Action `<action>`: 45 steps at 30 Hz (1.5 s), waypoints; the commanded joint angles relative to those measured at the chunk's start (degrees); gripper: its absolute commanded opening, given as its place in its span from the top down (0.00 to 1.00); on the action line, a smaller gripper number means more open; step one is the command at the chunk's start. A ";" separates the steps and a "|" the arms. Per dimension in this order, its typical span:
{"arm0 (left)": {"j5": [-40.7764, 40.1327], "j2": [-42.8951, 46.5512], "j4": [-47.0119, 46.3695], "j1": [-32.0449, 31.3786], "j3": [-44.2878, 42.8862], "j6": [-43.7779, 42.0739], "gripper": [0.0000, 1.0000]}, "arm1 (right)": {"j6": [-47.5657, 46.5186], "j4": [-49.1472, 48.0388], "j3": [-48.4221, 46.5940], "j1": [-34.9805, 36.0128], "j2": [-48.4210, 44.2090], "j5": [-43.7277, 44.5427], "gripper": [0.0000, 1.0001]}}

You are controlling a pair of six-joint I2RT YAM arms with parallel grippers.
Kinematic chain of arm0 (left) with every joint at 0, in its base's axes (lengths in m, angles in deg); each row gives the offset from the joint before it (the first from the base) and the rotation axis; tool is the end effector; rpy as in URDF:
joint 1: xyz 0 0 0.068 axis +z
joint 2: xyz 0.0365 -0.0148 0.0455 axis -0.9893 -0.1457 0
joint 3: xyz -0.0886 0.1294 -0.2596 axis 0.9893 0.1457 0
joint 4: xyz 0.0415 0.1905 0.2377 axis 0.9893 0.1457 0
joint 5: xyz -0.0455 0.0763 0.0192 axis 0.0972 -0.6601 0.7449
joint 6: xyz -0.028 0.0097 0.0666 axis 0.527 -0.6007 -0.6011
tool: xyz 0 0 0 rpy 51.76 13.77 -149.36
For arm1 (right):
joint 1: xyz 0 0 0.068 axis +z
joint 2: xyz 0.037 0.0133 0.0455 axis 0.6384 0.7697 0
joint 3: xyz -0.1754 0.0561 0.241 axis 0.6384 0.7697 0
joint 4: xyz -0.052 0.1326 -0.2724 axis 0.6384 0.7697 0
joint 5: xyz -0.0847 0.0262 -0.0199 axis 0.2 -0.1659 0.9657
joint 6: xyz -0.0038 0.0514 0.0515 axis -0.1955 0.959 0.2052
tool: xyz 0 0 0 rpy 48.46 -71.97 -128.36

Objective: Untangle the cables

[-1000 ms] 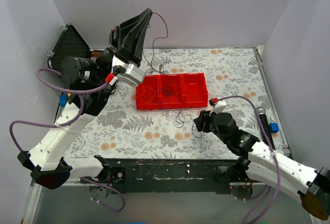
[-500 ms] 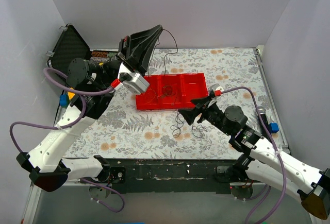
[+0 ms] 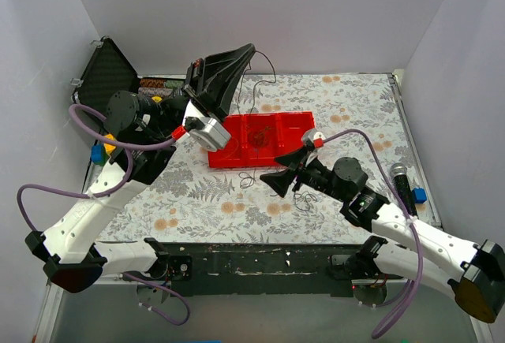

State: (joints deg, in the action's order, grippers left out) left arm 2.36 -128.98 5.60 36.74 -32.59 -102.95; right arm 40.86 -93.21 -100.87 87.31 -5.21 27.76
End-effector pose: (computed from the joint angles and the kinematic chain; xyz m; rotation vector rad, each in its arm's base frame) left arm 0.1686 -0.2080 0.6164 0.8775 0.5681 -0.6746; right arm 0.1657 0.1974 0.3036 -0.5528 1.4914 1.0388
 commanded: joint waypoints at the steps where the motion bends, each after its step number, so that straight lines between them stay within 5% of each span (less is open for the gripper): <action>1: -0.04 0.78 0.34 -0.64 -0.23 -1.15 0.98 | 1.27 -7.16 -2.43 0.00 4.23 -3.82 0.14; 8: -0.48 0.51 0.34 -1.43 -1.02 -1.51 0.98 | 0.66 -9.28 -0.58 0.00 9.60 4.79 0.27; 11: -1.18 0.25 0.34 -1.70 -1.11 -1.77 0.98 | 0.57 -7.71 -2.16 0.00 11.80 5.93 0.60; 13: -1.79 -0.01 -0.01 -1.79 -1.20 -2.03 0.99 | 0.74 -5.51 -2.87 0.00 12.07 7.24 0.98; 17: -4.34 -1.07 -6.14 -1.87 -0.93 -2.82 1.00 | 1.01 -2.08 0.63 0.00 8.48 9.36 0.99; 20: -7.15 -3.61 -19.04 -2.14 -1.19 -4.75 1.00 | 2.58 -0.23 5.38 0.00 4.44 9.80 0.99; 25: -12.42 -11.78 -30.32 -2.58 -10.75 -6.60 1.00 | 4.87 2.84 9.43 0.09 -1.63 9.71 0.99; 30: -20.68 -16.80 -26.58 -2.58 -20.26 -2.40 1.00 | 3.65 6.80 7.60 0.00 -5.41 11.71 0.99; 39: -25.96 -9.51 -22.68 -2.58 1.24 6.57 1.00 | -2.95 14.87 -10.76 0.00 -6.83 19.10 0.99; 45: -31.94 -11.79 -26.46 -2.32 8.20 8.95 1.00 | -3.65 17.26 -12.63 0.00 -8.58 20.96 0.99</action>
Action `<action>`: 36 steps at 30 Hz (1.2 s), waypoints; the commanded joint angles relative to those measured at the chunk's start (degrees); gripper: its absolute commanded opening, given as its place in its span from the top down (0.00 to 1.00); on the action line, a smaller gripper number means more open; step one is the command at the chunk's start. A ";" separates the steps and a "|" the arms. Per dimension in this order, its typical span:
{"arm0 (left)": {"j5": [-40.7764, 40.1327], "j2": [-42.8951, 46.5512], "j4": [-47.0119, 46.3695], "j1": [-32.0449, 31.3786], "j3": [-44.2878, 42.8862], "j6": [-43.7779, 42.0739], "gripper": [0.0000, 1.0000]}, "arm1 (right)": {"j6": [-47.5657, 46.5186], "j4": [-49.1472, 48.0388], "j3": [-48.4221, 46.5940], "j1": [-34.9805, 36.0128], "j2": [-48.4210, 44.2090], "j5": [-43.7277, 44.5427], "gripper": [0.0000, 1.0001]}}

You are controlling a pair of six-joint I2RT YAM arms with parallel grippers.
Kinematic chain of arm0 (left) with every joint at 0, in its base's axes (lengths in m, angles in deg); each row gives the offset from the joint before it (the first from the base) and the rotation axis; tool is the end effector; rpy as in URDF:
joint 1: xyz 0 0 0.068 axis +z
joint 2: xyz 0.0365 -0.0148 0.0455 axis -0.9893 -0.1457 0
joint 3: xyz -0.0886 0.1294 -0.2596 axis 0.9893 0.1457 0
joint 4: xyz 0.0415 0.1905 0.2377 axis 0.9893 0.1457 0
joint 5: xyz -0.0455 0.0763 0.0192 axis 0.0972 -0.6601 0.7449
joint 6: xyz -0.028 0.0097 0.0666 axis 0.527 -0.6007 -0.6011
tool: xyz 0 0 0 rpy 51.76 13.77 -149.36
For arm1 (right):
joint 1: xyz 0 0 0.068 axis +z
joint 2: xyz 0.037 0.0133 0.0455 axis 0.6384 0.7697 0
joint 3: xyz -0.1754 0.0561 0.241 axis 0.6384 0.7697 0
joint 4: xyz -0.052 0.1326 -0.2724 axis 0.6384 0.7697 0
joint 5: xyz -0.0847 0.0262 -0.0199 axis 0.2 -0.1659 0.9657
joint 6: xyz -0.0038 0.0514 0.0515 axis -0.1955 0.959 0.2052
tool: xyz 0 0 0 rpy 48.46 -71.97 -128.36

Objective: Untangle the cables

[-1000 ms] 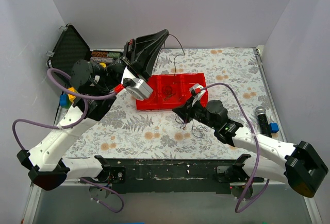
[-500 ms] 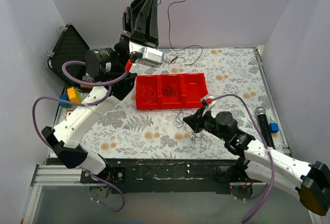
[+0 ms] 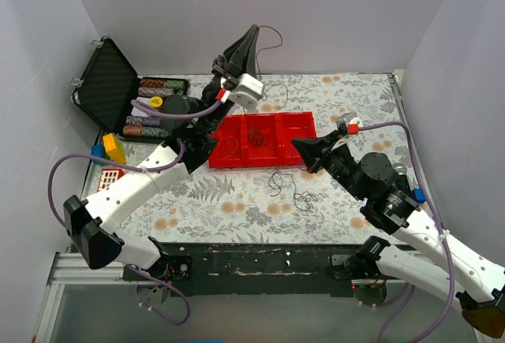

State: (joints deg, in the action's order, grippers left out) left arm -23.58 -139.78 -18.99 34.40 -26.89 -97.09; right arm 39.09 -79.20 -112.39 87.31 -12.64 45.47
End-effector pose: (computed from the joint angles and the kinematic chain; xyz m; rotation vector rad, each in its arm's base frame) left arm 0.2336 -0.2556 0.5722 0.4263 0.6920 -0.6125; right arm 0.1592 0.1626 0.3870 -0.2873 1.4351 0.8209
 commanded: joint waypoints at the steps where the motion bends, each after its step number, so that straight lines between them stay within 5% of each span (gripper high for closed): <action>1: -6.26 -1.61 -2.05 0.20 3.02 3.62 1.00 | -1.97 3.69 -1.11 0.00 -1.41 3.69 0.99; 23: -7.14 -14.88 -9.70 7.14 15.34 12.50 1.00 | -3.46 14.15 -4.97 0.00 -8.97 16.44 0.99; 36: -6.96 -14.27 -7.42 7.23 16.47 11.89 1.00 | -5.04 12.13 -5.50 0.00 -6.17 18.37 0.99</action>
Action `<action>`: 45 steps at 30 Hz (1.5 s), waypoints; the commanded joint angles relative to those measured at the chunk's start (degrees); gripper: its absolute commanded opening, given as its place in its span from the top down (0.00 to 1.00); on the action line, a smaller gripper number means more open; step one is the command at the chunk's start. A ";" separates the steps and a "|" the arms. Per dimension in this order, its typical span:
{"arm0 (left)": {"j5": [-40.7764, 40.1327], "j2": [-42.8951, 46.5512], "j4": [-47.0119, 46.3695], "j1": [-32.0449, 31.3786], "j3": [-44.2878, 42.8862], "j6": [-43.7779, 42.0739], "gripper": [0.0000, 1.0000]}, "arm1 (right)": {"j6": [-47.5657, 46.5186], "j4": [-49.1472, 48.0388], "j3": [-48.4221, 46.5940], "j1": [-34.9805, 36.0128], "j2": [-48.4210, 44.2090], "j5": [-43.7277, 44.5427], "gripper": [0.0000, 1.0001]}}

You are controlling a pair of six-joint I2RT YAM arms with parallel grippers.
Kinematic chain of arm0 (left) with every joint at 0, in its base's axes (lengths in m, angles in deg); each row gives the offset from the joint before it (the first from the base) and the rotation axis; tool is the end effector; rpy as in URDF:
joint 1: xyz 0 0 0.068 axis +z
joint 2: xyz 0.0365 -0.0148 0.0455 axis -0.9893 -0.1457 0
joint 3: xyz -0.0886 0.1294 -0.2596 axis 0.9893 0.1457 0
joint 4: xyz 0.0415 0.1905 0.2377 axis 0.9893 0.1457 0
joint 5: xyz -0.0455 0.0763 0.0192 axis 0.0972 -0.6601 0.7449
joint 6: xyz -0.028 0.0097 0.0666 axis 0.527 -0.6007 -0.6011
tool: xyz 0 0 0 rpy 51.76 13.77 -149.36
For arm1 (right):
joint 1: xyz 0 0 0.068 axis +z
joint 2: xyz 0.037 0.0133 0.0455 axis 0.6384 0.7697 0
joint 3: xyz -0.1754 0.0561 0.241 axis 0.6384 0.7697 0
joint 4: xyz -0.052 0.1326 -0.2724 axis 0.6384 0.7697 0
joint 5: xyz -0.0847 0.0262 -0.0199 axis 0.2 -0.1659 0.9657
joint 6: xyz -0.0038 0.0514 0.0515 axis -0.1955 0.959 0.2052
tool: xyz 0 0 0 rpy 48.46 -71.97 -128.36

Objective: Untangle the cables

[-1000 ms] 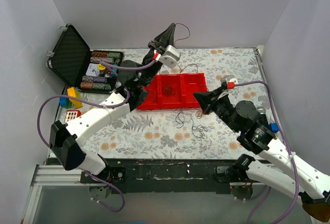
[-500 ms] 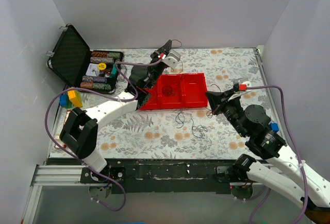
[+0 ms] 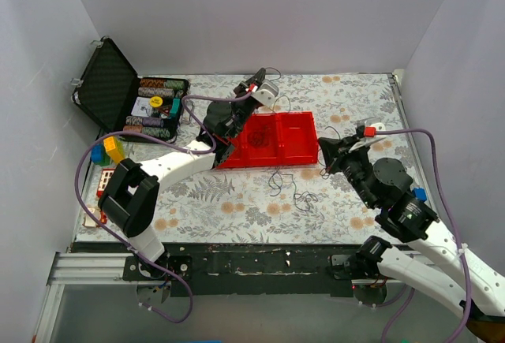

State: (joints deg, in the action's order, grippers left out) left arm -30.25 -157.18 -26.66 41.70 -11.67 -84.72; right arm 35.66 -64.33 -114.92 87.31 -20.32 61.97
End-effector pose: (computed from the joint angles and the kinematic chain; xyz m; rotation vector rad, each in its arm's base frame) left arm 0.3567 -0.2921 0.3592 0.3477 1.2065 -0.5766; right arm 0.1432 0.1202 0.3960 -0.1192 1.5174 0.5307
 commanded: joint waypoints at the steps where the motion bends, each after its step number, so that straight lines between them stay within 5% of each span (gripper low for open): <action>1: -0.82 2.96 0.78 -0.07 1.70 -0.75 1.00 | -1.88 -2.99 -3.14 0.00 2.03 2.05 0.99; 16: -2.86 7.17 8.86 -0.16 8.73 -5.23 1.00 | -3.98 -9.93 -1.74 -1.14 8.44 4.25 0.99; 26: 0.67 1.12 15.37 -1.74 6.20 -1.89 1.00 | 0.14 -18.72 -3.67 -15.55 19.34 -11.48 0.99; 45: 1.55 -14.17 16.69 0.28 3.03 -4.27 1.00 | 6.21 -32.52 -4.02 -24.61 33.67 -25.70 0.99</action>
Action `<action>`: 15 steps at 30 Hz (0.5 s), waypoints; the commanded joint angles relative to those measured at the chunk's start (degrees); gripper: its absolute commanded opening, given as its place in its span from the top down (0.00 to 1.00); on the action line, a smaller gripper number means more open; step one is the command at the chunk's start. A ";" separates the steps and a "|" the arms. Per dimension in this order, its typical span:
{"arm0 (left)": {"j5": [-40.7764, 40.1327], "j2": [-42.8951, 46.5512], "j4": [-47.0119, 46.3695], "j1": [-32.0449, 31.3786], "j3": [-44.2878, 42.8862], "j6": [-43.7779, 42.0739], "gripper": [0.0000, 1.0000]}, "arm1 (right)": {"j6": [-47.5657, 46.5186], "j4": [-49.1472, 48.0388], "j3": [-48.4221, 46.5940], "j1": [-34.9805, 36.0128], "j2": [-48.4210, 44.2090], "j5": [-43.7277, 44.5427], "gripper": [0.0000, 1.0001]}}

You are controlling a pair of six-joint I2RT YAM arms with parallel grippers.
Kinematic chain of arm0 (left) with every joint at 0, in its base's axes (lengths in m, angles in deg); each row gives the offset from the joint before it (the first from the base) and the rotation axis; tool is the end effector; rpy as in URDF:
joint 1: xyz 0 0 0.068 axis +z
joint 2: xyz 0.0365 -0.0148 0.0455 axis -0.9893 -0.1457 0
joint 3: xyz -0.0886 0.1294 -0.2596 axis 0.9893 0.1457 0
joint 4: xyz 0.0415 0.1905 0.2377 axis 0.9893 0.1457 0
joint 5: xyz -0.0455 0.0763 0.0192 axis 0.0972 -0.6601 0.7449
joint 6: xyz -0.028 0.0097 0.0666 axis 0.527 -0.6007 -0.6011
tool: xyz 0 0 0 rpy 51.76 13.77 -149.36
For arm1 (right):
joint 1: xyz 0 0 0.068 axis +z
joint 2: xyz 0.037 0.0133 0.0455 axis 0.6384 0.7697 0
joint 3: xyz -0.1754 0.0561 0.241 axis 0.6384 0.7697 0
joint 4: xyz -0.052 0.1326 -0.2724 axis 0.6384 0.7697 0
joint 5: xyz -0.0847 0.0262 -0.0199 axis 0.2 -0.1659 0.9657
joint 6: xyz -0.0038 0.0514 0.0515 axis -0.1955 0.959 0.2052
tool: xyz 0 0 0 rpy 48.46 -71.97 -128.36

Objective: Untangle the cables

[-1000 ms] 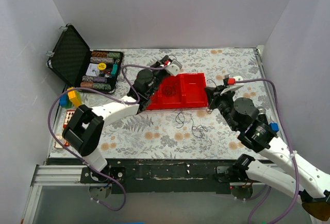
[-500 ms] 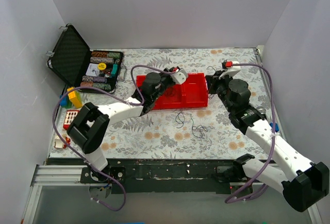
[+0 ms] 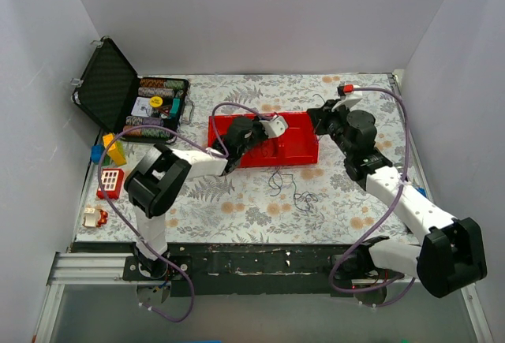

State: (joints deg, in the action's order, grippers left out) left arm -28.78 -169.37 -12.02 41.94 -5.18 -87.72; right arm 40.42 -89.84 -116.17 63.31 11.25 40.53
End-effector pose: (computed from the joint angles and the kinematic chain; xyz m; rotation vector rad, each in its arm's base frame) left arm 0.3726 -0.3048 0.1830 0.6114 1.7306 -0.4207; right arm 0.3028 0.1294 0.3322 -0.0502 1.5995 0.5219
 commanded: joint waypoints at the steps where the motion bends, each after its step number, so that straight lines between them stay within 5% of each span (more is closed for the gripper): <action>1: -0.70 -3.12 1.70 0.30 -4.25 -1.01 1.00 | 1.44 -7.89 -2.95 -0.78 3.07 -4.72 0.99; 8: -4.41 -6.91 6.97 0.66 -11.29 -0.21 0.98 | 2.50 -11.50 -3.91 -2.28 9.58 -8.50 0.99; 13: -4.14 -3.84 7.76 0.74 -10.41 0.04 0.52 | 3.03 -12.82 -6.20 -3.25 15.03 -10.34 0.99; 15: -3.44 -2.17 9.07 0.75 -9.98 0.40 0.48 | 3.46 -12.73 -7.69 -3.69 17.49 -11.57 0.99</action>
State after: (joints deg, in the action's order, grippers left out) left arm -32.39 -177.57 -5.38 42.40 -14.32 -87.93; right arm 42.74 -97.84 -119.16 60.50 25.50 32.18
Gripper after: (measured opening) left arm 0.475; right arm 0.022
